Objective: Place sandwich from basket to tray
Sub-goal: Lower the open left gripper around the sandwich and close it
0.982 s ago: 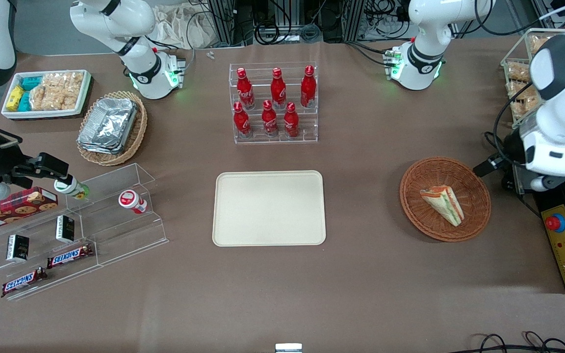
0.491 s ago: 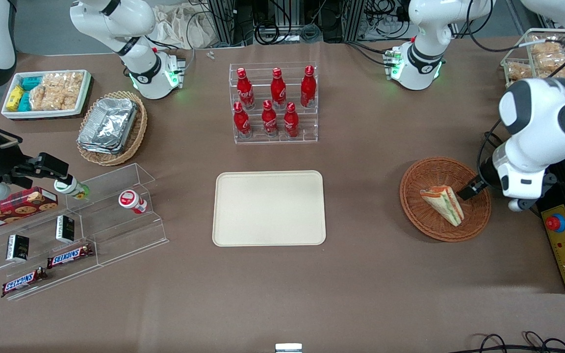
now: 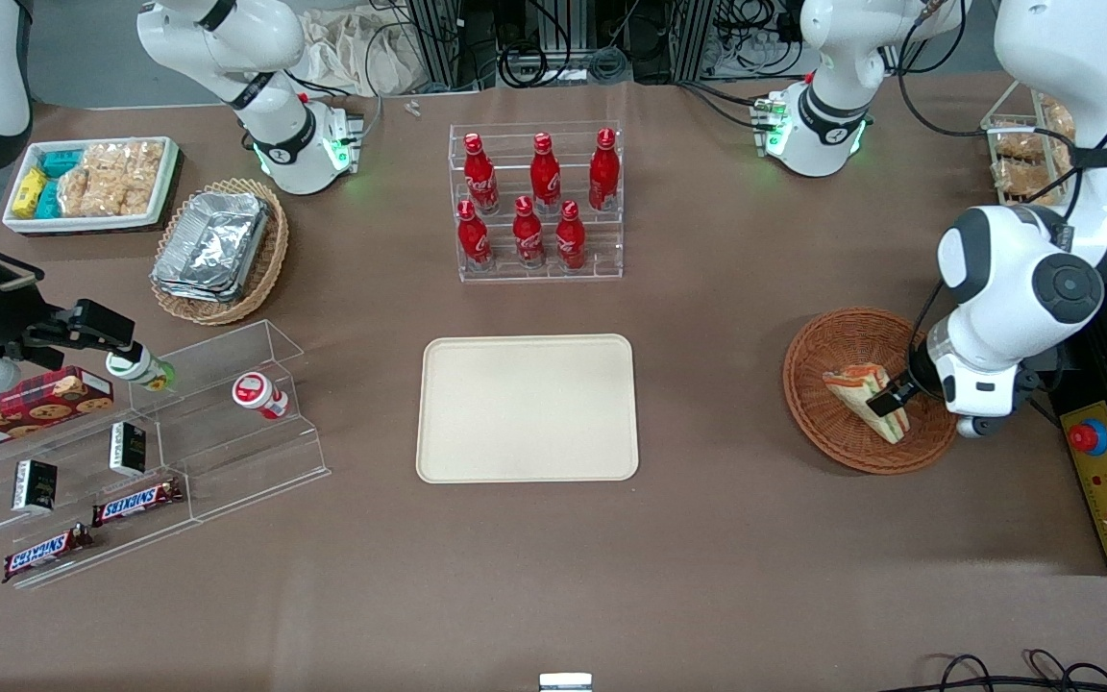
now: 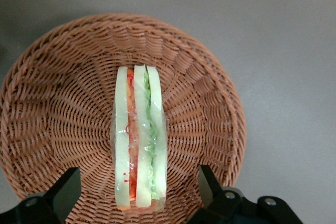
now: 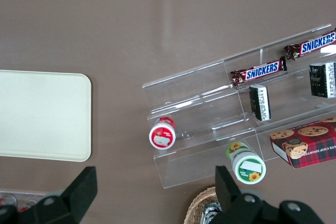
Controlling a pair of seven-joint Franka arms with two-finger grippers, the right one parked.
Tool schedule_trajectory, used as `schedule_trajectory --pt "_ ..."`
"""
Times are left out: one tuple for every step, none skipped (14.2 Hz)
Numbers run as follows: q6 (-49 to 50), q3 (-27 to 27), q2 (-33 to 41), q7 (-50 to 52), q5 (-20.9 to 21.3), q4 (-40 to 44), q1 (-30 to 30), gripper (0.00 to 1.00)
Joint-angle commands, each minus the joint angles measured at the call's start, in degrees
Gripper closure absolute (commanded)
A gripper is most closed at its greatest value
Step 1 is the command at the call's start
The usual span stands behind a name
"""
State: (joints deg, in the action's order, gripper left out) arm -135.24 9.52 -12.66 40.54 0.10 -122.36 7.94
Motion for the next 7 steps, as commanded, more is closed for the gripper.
schedule_trajectory --pt "-1.4 0.2 1.2 1.7 0.7 -2.4 -0.1 0.0" --pt "-1.5 0.2 0.8 1.7 0.7 -2.4 -0.1 0.0" --pt "-1.5 0.2 0.6 1.7 0.6 -2.4 -0.1 0.0" --pt "-1.5 0.2 0.4 1.8 0.5 -2.5 -0.1 0.0" --pt "-1.6 0.2 0.4 1.8 0.3 -2.8 -0.1 0.0" --pt "-1.7 0.2 0.3 1.8 0.0 -2.9 -0.1 0.0" --pt "-1.9 0.3 -0.3 1.9 -0.2 -2.9 -0.1 0.0"
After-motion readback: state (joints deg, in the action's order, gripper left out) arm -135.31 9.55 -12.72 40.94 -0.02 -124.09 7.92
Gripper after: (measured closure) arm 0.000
